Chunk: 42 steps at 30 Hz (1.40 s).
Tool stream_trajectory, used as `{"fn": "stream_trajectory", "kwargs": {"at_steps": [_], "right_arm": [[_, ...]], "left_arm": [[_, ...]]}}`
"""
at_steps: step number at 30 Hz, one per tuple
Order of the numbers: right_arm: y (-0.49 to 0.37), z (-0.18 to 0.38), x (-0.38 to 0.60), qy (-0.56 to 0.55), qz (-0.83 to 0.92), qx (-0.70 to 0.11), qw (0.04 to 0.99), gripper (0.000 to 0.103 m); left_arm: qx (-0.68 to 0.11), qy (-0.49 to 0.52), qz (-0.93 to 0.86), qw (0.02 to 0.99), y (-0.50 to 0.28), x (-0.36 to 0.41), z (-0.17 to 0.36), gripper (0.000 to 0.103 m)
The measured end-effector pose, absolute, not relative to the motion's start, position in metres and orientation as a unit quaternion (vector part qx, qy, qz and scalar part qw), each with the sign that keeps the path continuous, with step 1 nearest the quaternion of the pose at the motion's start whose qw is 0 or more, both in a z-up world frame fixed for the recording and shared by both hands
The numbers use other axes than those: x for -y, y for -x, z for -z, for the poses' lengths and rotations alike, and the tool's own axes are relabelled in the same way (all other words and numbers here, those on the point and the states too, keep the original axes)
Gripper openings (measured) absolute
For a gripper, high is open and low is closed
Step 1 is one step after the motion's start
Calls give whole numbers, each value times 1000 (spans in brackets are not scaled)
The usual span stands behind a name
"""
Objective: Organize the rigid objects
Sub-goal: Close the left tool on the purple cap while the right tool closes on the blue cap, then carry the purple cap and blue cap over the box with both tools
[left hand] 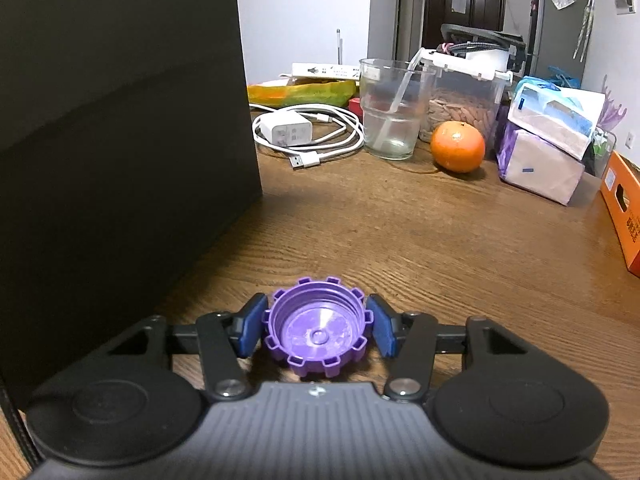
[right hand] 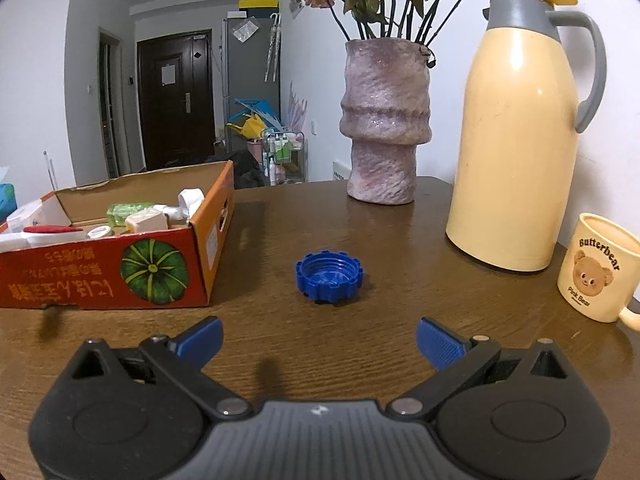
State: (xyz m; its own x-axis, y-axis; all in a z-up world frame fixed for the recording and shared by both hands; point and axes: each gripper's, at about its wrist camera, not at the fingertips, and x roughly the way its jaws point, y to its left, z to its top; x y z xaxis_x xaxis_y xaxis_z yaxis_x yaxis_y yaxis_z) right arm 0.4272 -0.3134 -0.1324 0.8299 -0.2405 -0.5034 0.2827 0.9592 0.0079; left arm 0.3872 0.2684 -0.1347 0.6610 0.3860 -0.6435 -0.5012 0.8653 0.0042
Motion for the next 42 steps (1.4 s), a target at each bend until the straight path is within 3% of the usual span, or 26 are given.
{"fn": "stream_trajectory", "kwargs": {"at_steps": [9, 33, 38, 42], "right_arm": [[-446, 134, 316, -37, 129, -266, 954, 102], [-513, 143, 347, -50, 144, -304, 940, 74], [-523, 145, 350, -50, 139, -316, 937, 53], [-524, 144, 349, -47, 140, -312, 939, 52]], "left_arm": [[-314, 76, -240, 916, -389, -250, 129, 56], [-310, 47, -186, 931, -417, -153, 128, 56], [-310, 42, -171, 934, -423, -133, 128, 56], [-309, 38, -162, 936, -427, -120, 127, 56]]}}
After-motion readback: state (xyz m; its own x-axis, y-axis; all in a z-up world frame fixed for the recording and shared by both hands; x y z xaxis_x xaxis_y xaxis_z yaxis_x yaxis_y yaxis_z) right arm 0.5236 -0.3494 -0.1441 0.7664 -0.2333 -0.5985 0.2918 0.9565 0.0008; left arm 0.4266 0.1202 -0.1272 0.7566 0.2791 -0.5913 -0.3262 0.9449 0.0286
